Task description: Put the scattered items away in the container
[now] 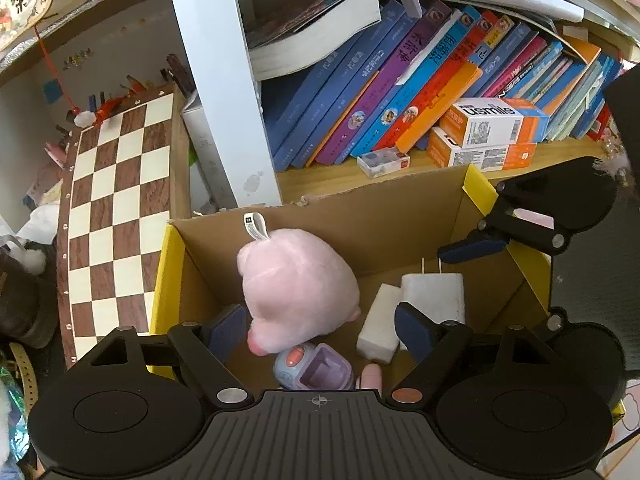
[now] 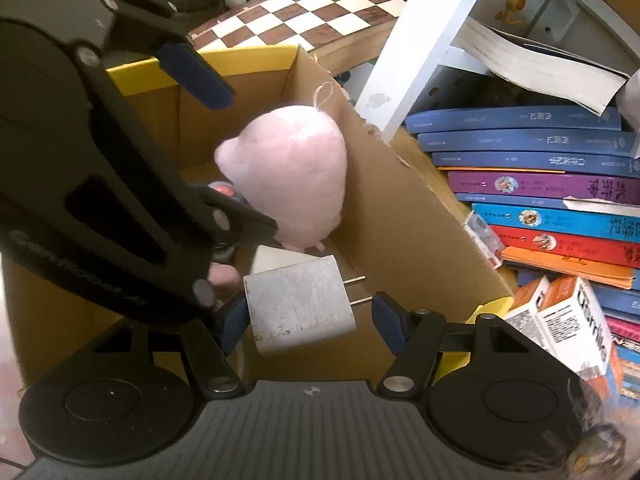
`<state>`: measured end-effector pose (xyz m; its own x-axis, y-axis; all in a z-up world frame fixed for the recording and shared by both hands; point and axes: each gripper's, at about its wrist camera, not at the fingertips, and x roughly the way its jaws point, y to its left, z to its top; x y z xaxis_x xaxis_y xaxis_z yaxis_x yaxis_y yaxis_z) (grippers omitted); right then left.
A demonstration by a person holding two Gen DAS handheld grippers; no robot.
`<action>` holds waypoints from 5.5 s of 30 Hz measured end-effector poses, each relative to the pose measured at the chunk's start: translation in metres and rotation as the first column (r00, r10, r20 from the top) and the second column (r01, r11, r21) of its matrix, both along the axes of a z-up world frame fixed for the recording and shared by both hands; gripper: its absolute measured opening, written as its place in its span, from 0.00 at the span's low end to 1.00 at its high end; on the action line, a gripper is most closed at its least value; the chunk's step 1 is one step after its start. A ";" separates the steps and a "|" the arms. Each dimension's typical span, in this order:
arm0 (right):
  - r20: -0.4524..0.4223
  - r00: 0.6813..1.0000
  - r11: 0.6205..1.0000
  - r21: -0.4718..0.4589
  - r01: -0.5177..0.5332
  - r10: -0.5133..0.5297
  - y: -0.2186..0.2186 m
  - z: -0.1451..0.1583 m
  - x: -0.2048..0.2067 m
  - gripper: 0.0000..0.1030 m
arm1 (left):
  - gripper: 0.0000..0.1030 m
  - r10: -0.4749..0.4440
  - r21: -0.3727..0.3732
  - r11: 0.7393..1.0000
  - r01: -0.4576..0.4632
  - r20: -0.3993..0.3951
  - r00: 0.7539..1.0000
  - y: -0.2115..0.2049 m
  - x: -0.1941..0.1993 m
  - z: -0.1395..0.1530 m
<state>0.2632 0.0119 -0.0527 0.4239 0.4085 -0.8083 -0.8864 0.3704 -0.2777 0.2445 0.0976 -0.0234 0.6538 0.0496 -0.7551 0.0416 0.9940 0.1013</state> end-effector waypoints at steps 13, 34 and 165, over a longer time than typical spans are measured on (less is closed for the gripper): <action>0.038 0.997 0.997 0.049 0.061 -0.063 -0.010 0.012 0.007 0.63 | 0.82 0.015 0.011 1.000 -0.015 0.031 0.999 0.002 -0.012 0.012; 0.098 0.986 0.969 0.218 0.112 -0.136 -0.052 0.084 -0.044 0.67 | 0.87 0.015 -0.003 1.000 -0.015 0.187 0.982 -0.012 -0.074 0.075; -0.117 0.701 0.632 0.349 0.692 -0.704 -0.235 0.021 -0.221 0.76 | 0.96 -0.045 -0.032 0.998 0.048 0.068 0.997 -0.105 -0.220 0.003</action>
<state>0.0418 -0.2228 -0.0314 0.7187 0.2230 -0.6586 -0.3172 0.9480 -0.0252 0.0246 -0.0077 -0.0209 0.7039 -0.0066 -0.7103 0.0821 0.9940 0.0721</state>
